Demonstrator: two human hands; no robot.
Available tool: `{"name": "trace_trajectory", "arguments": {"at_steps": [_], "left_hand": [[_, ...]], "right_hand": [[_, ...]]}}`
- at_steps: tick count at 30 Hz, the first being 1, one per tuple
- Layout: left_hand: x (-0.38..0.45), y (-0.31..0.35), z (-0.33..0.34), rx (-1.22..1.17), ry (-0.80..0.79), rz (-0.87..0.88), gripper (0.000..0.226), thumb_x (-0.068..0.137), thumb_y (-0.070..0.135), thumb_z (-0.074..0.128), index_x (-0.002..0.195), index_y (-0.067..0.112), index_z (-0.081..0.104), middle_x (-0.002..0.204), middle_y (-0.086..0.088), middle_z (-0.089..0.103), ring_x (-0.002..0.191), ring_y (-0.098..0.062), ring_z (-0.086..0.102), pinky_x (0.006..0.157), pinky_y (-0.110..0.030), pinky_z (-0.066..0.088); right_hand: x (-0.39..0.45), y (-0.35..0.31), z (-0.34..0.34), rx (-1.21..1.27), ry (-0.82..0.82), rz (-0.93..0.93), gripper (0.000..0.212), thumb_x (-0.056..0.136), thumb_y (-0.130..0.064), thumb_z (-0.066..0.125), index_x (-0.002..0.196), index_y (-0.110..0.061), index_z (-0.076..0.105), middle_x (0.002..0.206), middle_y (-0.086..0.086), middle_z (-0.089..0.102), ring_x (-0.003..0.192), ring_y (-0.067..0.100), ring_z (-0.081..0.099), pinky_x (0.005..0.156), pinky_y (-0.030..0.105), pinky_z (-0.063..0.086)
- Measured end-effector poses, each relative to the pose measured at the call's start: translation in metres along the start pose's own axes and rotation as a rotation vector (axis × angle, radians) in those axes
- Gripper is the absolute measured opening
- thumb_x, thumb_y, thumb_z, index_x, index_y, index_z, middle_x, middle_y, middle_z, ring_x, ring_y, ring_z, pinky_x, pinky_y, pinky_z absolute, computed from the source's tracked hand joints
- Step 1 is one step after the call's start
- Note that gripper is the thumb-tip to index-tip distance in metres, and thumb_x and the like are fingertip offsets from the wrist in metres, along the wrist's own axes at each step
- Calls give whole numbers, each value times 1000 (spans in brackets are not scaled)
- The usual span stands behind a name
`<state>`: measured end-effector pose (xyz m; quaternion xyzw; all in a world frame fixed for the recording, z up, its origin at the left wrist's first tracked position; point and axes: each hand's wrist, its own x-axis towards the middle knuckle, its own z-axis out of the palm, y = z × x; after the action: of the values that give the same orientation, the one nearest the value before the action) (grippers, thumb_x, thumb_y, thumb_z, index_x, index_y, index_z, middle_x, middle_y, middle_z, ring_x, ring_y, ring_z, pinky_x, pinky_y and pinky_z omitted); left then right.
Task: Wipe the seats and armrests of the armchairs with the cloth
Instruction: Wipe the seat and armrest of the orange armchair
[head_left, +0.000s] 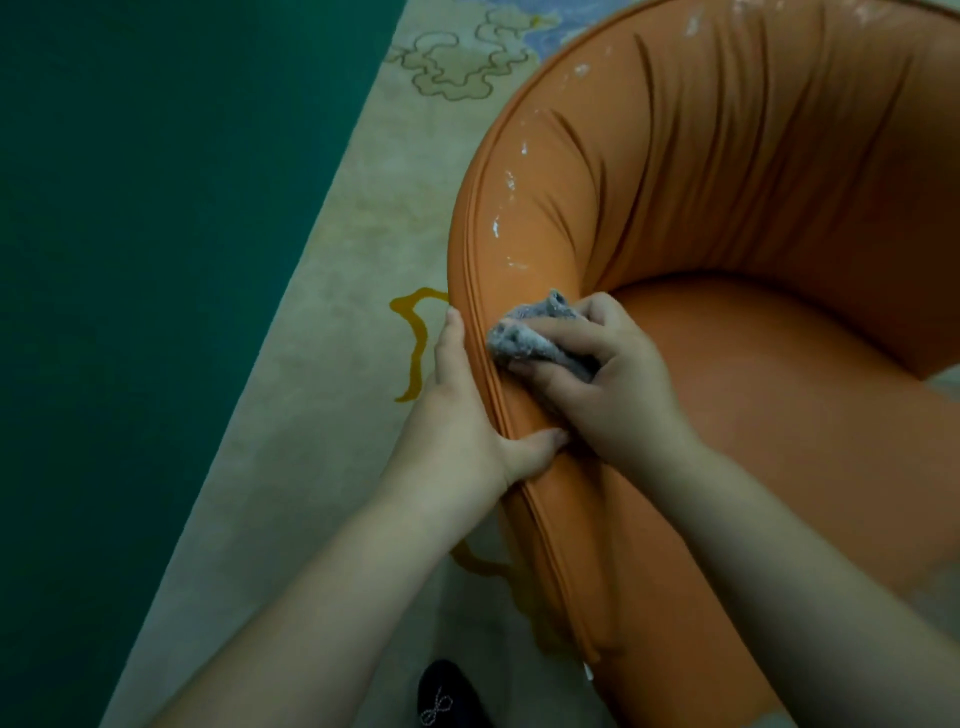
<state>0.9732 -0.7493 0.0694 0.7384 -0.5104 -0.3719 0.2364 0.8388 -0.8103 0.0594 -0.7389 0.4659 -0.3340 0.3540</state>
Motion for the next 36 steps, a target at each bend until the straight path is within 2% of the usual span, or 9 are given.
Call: {"name": "trace_trajectory", "arguments": {"at_steps": [4,9,14,21,24,28,32,35,36], "left_hand": [[1,0,1,-5,-1,-8,135,60,45,86,152,32,-11,154,-4,32,132,-24,44,104,-32,42],[0,-3,1,27,1,5,129,63,56,79,150,37,-14,150,-2,39,125,-21,51,93,-26,45],[8,-7,-8,-72,-42,17,124,65,48,79,150,42,-11,152,6,36,128,-14,47,102,-34,47],[41,-5,-24,-106,-98,35,120,65,41,81,152,40,-1,150,8,36,130,-10,44,105,-36,44],[60,1,-34,-80,-85,44,120,64,39,81,153,37,1,150,9,37,131,-6,41,107,-30,40],[88,10,-49,-54,-129,76,122,60,41,80,152,41,-1,154,14,29,133,-9,41,108,-35,41],[104,12,-58,-86,-213,78,126,59,43,83,151,46,-2,150,25,28,125,-2,47,101,-27,45],[111,12,-65,-94,-278,78,127,57,44,84,149,50,-3,135,39,32,111,17,48,85,-9,47],[113,13,-67,-99,-296,74,128,58,42,85,149,50,-3,133,39,34,108,20,47,83,-9,48]], "right_hand": [[9,-4,-1,-51,-37,-26,29,77,-16,76,105,-26,72,85,-11,41,80,-9,46,72,3,33],[31,-3,6,-87,73,17,28,78,-23,77,106,-24,73,90,-2,49,81,1,49,72,2,34],[0,5,3,-12,116,-54,33,75,-19,77,105,-28,69,91,3,53,84,1,52,75,9,40],[71,6,11,-74,175,-46,29,76,-20,78,104,-16,74,93,6,53,87,10,54,78,22,46],[58,13,10,-9,194,-34,31,76,-19,76,106,-17,72,94,4,53,87,6,53,78,16,43],[72,14,9,-40,184,-41,33,74,-17,74,107,-16,72,93,7,51,87,11,53,77,17,44],[118,13,9,-73,192,-36,32,76,-16,77,108,-16,73,93,6,48,89,16,54,79,24,46],[101,18,7,-73,177,-61,34,76,-18,73,109,-20,71,94,5,48,87,12,51,74,21,44],[90,19,6,-73,175,-72,35,75,-19,71,110,-23,71,94,4,48,86,12,51,74,19,43]]}}
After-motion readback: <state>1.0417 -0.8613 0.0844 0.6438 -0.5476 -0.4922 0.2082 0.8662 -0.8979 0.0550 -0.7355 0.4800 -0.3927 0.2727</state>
